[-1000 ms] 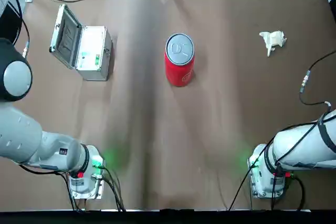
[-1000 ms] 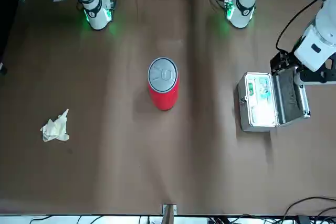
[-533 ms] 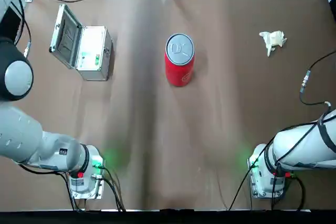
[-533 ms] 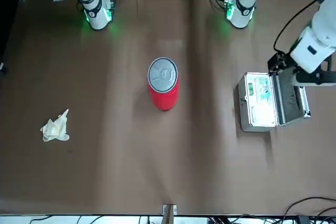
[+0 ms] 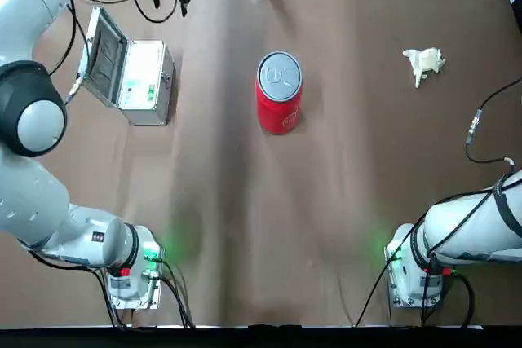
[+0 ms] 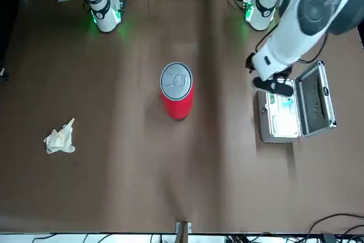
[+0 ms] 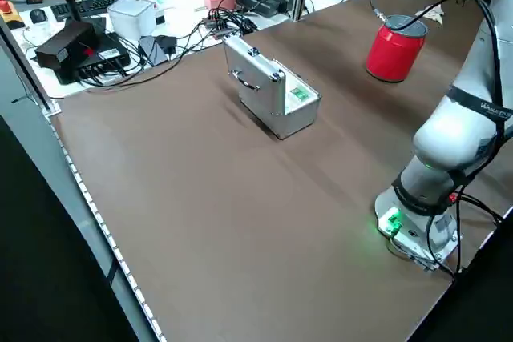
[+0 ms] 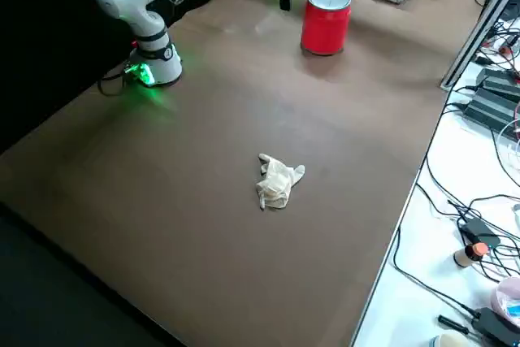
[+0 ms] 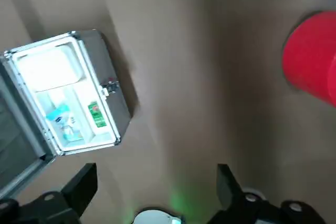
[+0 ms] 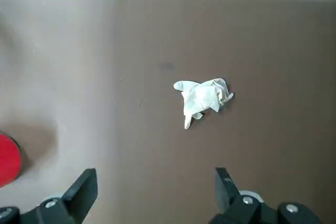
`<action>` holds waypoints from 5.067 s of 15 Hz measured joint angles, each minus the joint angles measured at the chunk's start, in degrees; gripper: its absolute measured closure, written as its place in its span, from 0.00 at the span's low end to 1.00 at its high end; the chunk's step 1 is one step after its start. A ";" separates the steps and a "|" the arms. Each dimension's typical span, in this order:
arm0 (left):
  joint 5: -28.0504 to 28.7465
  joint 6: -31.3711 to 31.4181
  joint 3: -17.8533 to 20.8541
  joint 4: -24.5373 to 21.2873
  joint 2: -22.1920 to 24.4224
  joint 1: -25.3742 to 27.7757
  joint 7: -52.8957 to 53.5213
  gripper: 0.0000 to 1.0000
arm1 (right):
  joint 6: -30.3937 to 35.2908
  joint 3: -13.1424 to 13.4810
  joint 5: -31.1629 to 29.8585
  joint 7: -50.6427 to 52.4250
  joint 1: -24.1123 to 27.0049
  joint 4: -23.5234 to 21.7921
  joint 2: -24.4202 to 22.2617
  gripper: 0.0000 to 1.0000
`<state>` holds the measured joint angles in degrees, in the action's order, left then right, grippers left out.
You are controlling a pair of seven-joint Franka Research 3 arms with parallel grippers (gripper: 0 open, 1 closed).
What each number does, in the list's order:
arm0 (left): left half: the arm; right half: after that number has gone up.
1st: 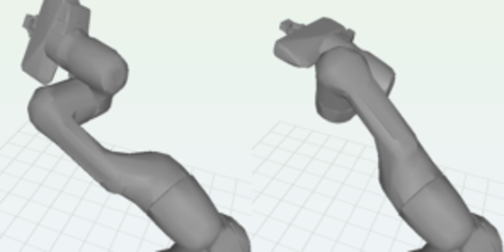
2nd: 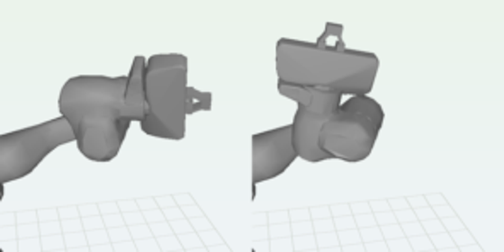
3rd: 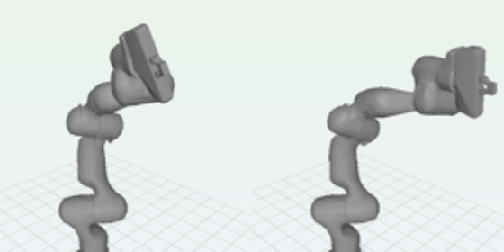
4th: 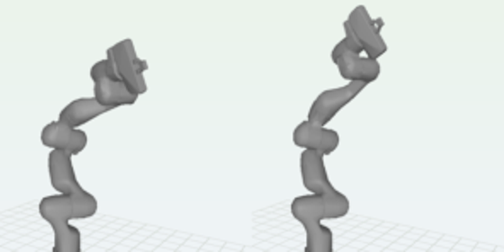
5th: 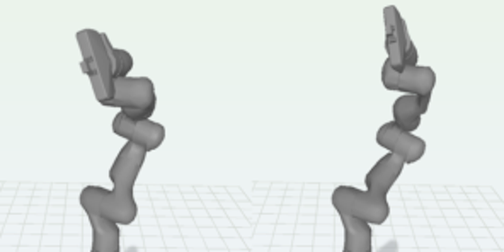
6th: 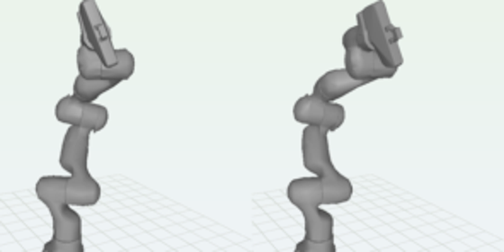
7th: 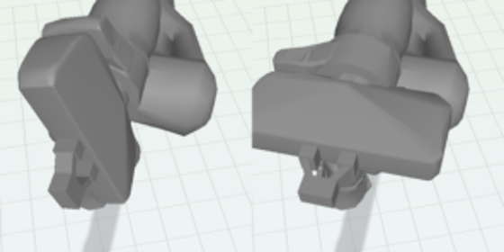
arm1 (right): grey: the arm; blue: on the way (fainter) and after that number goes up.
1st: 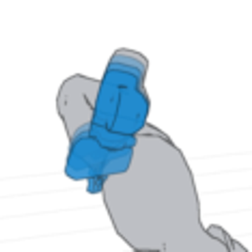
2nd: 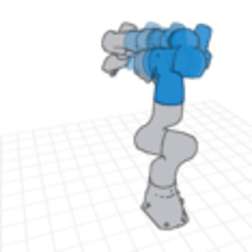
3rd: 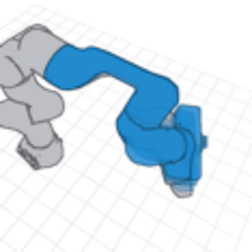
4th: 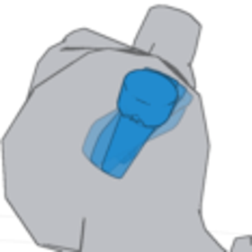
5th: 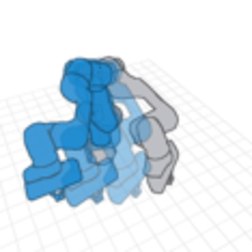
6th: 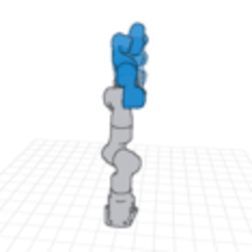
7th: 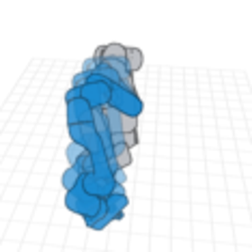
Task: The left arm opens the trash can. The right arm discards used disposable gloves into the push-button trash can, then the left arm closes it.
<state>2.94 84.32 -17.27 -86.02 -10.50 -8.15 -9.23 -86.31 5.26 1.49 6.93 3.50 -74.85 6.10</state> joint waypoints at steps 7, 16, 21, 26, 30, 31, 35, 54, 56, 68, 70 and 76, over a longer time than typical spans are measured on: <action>-4.89 3.06 -9.01 0.02 -2.95 -0.35 -13.57 0.44 | 0.00 -0.04 0.01 0.00 0.00 -0.16 0.02 0.01; -8.39 18.50 -9.51 0.04 -7.21 -9.50 -28.24 0.99 | -4.49 0.14 0.01 -0.03 0.55 -3.02 0.96 0.01; -8.46 31.09 -9.51 -0.03 -12.08 -15.76 -34.88 0.99 | -21.37 0.53 -0.04 -0.08 5.69 -5.04 14.13 0.01; -3.21 38.16 -9.37 0.02 -16.73 -20.37 -38.60 0.99 | -30.01 0.55 0.77 -0.08 9.27 -5.32 26.71 0.01; 0.61 41.82 -9.33 0.02 -19.16 -22.84 -41.98 0.99 | -32.44 0.20 1.73 1.22 8.99 -5.17 34.06 0.01; 1.29 41.99 -9.32 0.03 -19.50 -23.05 -42.58 0.99 | -32.34 0.10 1.74 2.67 8.85 -5.16 34.83 0.01; 2.88 42.06 -9.28 0.04 -20.15 -23.18 -42.71 0.99 | -31.64 -0.24 1.73 7.46 8.31 -5.27 37.29 0.01; 7.13 42.30 -9.29 0.61 -22.81 -24.23 -43.23 0.99 | -31.60 -0.03 -10.99 4.71 3.43 -9.03 41.16 0.02; 7.13 42.30 -9.29 0.67 -22.83 -24.23 -43.33 0.99 | -31.90 -0.03 -12.45 4.65 3.22 -9.03 41.57 0.02; 7.21 39.61 -9.13 3.44 -20.78 -21.90 -46.82 0.98 | -35.59 0.27 -20.05 3.40 5.84 -9.04 42.78 0.07; 7.21 36.98 -9.26 3.78 -18.83 -19.98 -46.80 0.86 | -35.74 0.26 -20.05 3.39 5.84 -9.04 43.04 0.11; 7.21 29.27 -9.37 3.80 -14.21 -15.79 -46.64 0.35 | -36.43 0.36 -20.08 3.19 5.98 -8.98 43.73 0.18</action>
<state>10.15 113.59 -26.64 -82.22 -24.71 -23.94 -55.87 -122.74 5.62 -18.58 10.12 9.47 -83.83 49.83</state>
